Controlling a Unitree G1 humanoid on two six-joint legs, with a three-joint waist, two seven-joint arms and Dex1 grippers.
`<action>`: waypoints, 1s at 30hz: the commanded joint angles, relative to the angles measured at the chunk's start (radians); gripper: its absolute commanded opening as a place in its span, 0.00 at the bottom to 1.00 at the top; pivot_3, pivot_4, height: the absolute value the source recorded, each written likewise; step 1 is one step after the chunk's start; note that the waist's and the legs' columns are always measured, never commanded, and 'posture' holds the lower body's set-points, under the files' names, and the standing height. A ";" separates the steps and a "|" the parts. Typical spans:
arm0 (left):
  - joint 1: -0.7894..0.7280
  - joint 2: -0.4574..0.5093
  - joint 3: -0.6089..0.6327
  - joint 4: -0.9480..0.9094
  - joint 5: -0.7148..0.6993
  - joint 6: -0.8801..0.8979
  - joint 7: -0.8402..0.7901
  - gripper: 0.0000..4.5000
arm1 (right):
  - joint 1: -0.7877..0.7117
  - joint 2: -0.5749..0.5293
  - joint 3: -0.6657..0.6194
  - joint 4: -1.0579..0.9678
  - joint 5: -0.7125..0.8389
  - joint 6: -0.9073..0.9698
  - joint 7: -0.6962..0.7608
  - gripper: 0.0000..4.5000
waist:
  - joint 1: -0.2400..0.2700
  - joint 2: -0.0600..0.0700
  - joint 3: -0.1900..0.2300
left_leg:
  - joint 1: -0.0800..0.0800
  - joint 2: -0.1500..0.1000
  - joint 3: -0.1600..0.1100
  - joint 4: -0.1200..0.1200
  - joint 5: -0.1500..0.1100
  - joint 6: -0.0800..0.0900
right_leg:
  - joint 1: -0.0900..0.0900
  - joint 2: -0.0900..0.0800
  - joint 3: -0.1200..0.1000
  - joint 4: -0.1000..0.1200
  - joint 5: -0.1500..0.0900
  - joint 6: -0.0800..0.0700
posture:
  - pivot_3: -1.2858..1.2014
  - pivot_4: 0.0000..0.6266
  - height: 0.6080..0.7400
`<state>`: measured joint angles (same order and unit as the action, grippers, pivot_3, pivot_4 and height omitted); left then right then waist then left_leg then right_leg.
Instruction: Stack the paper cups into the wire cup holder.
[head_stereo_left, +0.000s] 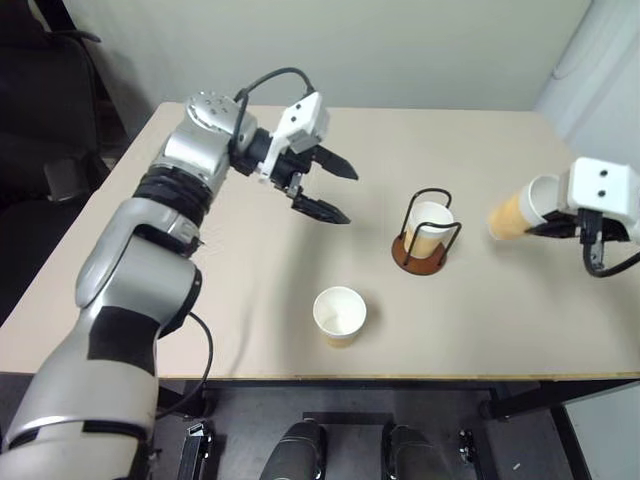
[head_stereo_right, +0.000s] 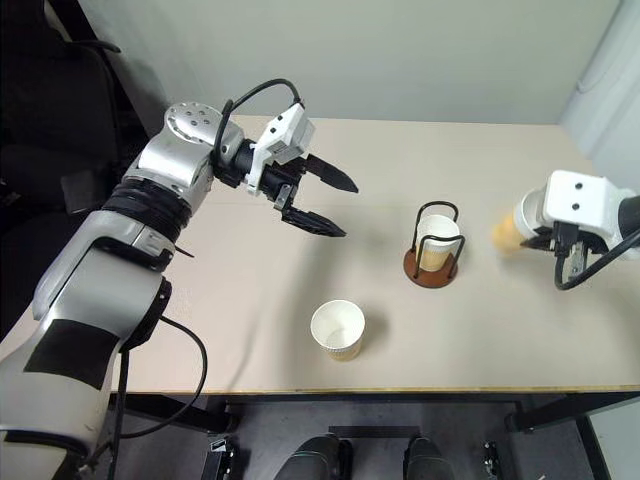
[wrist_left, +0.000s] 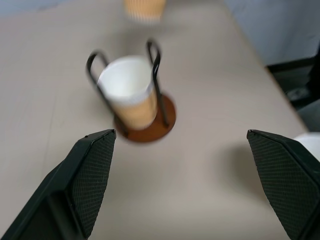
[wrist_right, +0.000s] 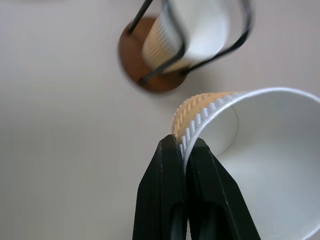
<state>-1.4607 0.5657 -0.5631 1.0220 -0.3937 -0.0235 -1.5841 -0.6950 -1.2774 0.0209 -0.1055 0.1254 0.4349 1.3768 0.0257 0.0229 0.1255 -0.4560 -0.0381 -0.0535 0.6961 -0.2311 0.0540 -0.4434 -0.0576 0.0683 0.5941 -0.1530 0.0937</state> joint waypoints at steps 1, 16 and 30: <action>-0.009 0.002 0.063 0.023 0.057 -0.038 -0.030 1.00 | -0.093 0.018 0.020 -0.005 0.004 0.008 0.010 0.01 | 0.000 0.000 0.000 | 0.000 0.000 0.000 0.000 0.000 0.000 | 0.000 0.000 0.000 0.000 0.000 0.000 | 0.52 0.24 1.00; 0.009 -0.015 0.159 0.023 0.127 -0.030 -0.030 1.00 | -0.284 0.211 0.191 0.047 -0.041 0.005 0.047 0.01 | -0.001 0.001 0.000 | -0.001 0.000 -0.007 -0.009 0.001 -0.005 | -0.004 -0.001 -0.008 0.001 0.000 0.000 | 0.52 0.24 1.00; 0.019 -0.014 0.173 0.002 0.132 -0.027 -0.030 1.00 | -0.257 0.240 0.232 0.117 -0.121 -0.101 0.056 0.01 | -0.001 0.001 0.000 | -0.001 0.001 -0.016 -0.015 0.005 -0.011 | -0.005 0.000 -0.012 0.003 -0.001 -0.004 | 0.52 0.24 1.00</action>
<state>-1.4310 0.5463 -0.4160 1.0575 -0.2543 -0.0459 -1.5842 -0.9476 -1.0317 0.2590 0.0170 0.0141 0.3523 1.4272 0.0244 0.0237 0.1257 -0.4566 -0.0374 -0.0697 0.6818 -0.2259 0.0426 -0.4486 -0.0583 0.0568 0.5976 -0.1541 0.0900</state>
